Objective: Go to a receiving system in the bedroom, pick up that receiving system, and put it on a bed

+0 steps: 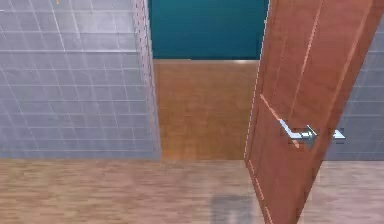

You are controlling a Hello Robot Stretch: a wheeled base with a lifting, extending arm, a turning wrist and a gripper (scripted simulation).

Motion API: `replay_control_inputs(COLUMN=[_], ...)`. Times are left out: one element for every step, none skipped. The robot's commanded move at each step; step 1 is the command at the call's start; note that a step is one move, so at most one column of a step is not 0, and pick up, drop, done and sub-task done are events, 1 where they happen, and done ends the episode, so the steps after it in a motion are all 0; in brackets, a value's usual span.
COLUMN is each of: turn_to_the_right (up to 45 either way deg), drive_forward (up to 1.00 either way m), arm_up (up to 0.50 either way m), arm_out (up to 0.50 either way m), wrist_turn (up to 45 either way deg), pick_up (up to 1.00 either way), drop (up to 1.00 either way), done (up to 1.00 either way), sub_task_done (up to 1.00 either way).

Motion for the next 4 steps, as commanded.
replay_control_inputs(turn_to_the_right=[-45.0,-15.0,0.0,-3.0], drive_forward=[0.00,0.00,1.00,0.00], arm_up=[0.00,0.00,0.00,0.00], arm_out=[0.00,0.00,0.00,0.00], wrist_turn=[0.0,0.0,0.0,0.0], pick_up=[0.00,0.00,0.00,0.00], drop=[0.00,0.00,0.00,0.00], done=[0.00,0.00,0.00,0.00], sub_task_done=[0.00,0.00,0.00,0.00])
